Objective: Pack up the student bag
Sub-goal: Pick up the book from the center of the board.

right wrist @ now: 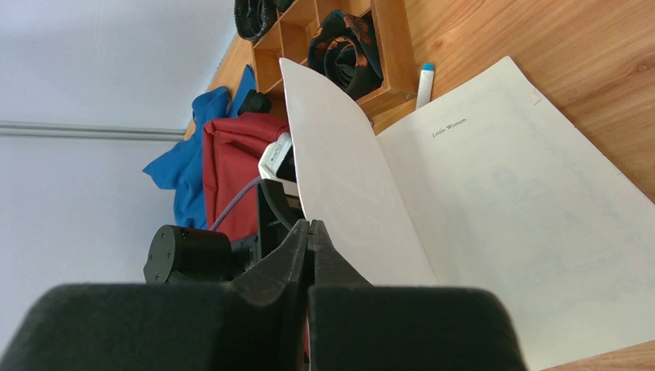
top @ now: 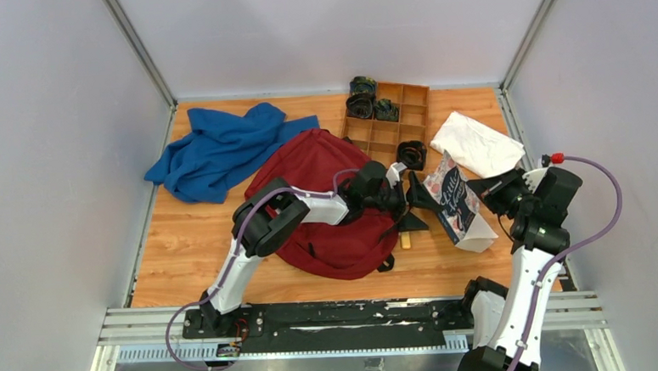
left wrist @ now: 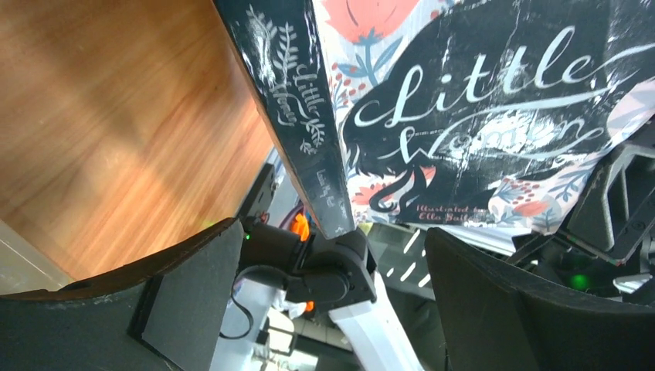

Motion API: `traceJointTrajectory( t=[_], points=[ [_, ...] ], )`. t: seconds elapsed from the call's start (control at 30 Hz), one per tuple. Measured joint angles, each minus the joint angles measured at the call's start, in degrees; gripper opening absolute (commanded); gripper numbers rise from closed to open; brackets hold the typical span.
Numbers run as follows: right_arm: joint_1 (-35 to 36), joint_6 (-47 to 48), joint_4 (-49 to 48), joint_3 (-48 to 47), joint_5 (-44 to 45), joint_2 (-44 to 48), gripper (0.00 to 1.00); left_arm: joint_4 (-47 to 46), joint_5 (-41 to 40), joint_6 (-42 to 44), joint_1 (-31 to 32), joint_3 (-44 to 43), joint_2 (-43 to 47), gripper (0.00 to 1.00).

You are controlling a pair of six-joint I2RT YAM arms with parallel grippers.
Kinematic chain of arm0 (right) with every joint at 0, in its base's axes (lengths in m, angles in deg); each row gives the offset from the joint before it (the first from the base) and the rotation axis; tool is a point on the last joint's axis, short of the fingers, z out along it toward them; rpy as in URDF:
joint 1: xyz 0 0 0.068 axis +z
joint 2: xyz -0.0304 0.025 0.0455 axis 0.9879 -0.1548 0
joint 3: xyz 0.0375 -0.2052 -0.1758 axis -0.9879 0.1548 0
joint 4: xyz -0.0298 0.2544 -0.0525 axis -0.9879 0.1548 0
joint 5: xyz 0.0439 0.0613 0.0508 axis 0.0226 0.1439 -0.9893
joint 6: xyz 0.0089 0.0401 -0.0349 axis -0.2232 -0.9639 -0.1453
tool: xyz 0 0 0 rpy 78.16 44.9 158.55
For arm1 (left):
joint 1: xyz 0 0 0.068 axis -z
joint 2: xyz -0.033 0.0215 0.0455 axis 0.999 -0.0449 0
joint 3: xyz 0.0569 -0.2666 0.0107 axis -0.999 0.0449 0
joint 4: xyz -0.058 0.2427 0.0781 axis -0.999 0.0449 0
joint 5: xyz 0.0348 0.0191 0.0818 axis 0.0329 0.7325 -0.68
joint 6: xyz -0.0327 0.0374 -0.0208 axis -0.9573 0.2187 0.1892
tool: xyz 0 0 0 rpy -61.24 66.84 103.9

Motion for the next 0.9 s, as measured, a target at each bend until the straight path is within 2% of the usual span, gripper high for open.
traceJointTrajectory(
  t=[0.23,0.6,0.9],
  points=[
    [0.0,-0.8,-0.4,0.2,0.5,-0.4,0.0,-0.2,-4.4,0.1,0.0,-0.3,-0.2,0.93],
    [-0.5,-3.8,-4.3,12.7,2.3,-3.2,0.0,-1.8,-5.0,-0.6,0.0,-1.7,-4.8,0.91],
    [-4.3,-5.4,-6.1,13.9,1.5,-4.4,0.0,-1.9,-5.4,-0.1,0.1,-1.7,-5.2,0.91]
  ],
)
